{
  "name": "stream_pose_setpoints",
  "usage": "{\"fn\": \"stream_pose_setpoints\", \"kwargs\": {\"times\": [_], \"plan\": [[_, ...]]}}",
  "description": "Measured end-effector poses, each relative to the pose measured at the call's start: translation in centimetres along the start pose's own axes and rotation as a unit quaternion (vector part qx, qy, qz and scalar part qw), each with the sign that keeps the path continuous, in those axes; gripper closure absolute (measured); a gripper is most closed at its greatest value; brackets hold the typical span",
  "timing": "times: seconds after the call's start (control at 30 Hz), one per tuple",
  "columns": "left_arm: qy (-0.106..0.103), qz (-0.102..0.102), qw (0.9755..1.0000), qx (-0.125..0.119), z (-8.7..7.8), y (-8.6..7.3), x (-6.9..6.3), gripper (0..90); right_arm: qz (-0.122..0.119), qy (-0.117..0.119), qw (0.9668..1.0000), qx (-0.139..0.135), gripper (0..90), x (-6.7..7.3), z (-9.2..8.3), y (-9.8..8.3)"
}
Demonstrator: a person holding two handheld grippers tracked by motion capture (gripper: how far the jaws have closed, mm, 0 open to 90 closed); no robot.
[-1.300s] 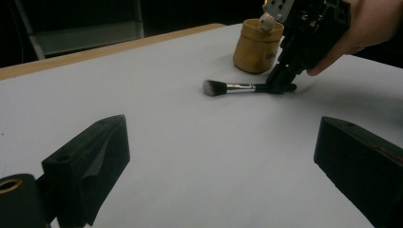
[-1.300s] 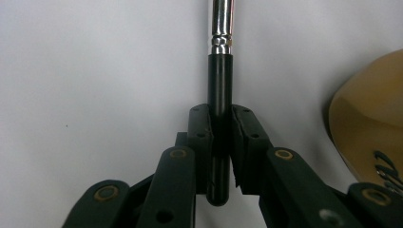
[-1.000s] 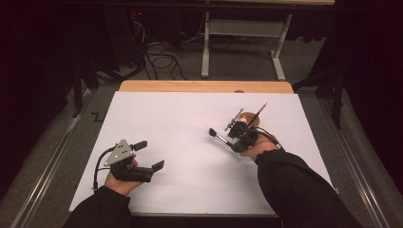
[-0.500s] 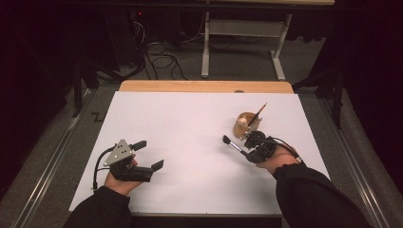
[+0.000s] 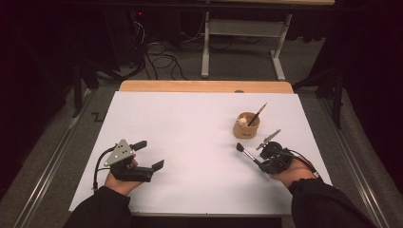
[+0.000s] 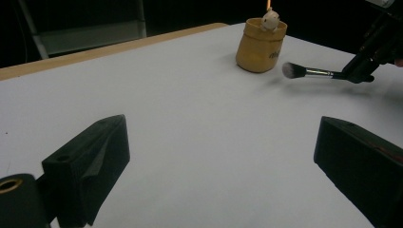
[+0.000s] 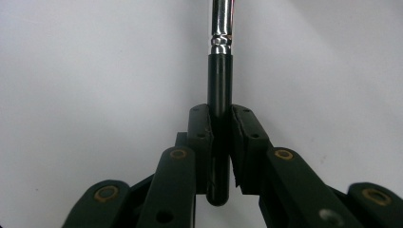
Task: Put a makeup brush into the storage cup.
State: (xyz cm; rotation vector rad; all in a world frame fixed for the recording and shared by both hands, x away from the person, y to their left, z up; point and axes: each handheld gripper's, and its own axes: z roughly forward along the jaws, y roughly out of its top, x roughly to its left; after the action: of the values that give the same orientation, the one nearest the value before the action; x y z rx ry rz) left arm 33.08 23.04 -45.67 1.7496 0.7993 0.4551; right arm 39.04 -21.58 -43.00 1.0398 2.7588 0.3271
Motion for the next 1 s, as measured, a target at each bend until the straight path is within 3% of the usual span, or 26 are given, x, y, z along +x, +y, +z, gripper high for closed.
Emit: {"fn": "stream_pose_setpoints", "kwargs": {"times": [0.23,0.5,0.63,0.83,0.9,0.93,1.0], "plan": [[0.001,-0.002,1.0,0.001,0.0,-0.1,0.1,5.1,0.017,0.0,0.9979,-0.063,81.3,0.2,0.0,-0.5],[0.005,-0.006,1.0,0.005,0.1,-0.2,0.3,5.1,0.04,0.009,0.9908,-0.129,81.2,0.0,0.8,-1.2],[0.007,-0.007,0.9999,0.002,0.1,-0.3,0.4,5.1,0.054,0.027,0.9834,-0.171,81.3,-0.1,1.4,-1.9],[0.013,-0.011,0.9999,0.003,0.1,-0.4,0.5,5.1,0.066,0.026,0.9726,-0.221,81.3,0.0,1.4,-2.6],[0.015,-0.012,0.9998,0.004,0.1,-0.4,0.6,5.1,0.071,0.031,0.9673,-0.241,81.2,-0.1,1.4,-2.8],[0.016,-0.012,0.9998,0.004,0.1,-0.4,0.6,5.1,0.074,0.037,0.9632,-0.256,81.3,-0.2,1.5,-2.8],[0.017,-0.013,0.9998,0.004,0.1,-0.5,0.6,5.1,0.077,0.037,0.9605,-0.265,81.3,-0.3,1.5,-2.9]]}}
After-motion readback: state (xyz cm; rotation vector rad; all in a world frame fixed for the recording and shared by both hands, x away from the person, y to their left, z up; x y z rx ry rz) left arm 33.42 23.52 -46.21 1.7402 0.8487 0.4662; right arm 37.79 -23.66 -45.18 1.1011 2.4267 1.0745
